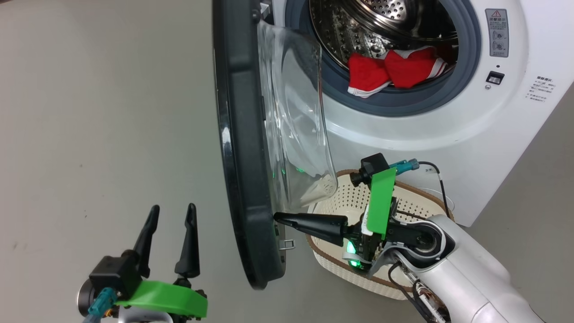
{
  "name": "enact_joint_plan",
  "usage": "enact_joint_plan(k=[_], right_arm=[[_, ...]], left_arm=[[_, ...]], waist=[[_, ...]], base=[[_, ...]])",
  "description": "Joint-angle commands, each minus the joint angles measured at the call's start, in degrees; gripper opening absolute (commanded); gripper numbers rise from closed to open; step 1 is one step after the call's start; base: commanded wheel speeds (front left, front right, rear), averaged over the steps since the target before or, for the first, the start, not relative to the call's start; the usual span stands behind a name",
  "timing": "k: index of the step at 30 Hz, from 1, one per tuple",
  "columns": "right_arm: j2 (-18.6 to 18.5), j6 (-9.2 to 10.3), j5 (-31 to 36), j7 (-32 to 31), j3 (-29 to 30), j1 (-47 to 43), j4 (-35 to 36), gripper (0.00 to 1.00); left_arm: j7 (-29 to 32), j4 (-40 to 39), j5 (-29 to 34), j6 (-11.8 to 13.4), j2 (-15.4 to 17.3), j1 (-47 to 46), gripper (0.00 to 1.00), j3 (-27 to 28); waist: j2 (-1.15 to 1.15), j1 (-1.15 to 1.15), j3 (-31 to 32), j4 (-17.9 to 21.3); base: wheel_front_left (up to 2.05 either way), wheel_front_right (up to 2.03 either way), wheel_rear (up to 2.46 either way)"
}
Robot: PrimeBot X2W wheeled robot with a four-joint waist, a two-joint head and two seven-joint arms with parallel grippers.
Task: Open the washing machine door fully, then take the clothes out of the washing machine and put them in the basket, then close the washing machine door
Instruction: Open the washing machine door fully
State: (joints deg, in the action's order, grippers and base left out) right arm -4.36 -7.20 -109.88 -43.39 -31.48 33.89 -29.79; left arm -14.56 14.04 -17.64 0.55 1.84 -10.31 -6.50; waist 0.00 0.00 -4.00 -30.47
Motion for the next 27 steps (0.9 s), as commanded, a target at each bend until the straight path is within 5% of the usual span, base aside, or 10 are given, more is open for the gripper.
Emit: enact_joint_plan(k=[1,5,7,8,17,27], right_arm=[[1.48,-0.29,0.73,0.65,-0.70,0.68,1.30,0.00],[1.04,-0.29,7.61,5.19,-1.05,1.01,2.17,0.00],[0.46,-0.29,11.76,8.49,-1.38,0.81,2.92,0.73],[0.22,-0.29,13.64,10.26,-1.47,0.64,3.33,1.00],[-5.72,-0.29,38.60,33.42,-6.65,-0.03,4.09,1.00],[-4.83,-0.29,58.00,55.48,-8.65,1.04,-4.63,1.00]], left_arm=[[-0.44,-1.20,-0.07,0.05,1.04,-0.25,1.00,2.05],[-0.44,-0.82,-0.35,-0.27,1.04,-0.42,1.00,1.91],[-0.44,-0.63,-0.39,-0.34,1.04,-0.57,1.00,1.83],[-0.44,-0.57,-0.39,-0.31,1.04,-0.65,1.00,1.71],[-0.44,-0.67,-0.30,-0.48,1.04,-0.87,1.00,1.80],[-0.44,-1.01,0.54,-0.72,1.04,-0.12,1.00,3.26]], waist=[[0.00,0.00,0.04,0.09],[0.00,0.00,0.04,0.24],[0.00,0.00,0.11,0.32],[0.00,0.00,0.14,0.36],[0.00,0.00,0.52,1.08],[0.00,0.00,1.55,3.24]], base=[[0.00,0.00,0.00],[0.00,0.00,0.00],[0.00,0.00,0.00],[0.00,0.00,0.00],[0.00,0.00,0.00],[0.00,0.00,0.00]])
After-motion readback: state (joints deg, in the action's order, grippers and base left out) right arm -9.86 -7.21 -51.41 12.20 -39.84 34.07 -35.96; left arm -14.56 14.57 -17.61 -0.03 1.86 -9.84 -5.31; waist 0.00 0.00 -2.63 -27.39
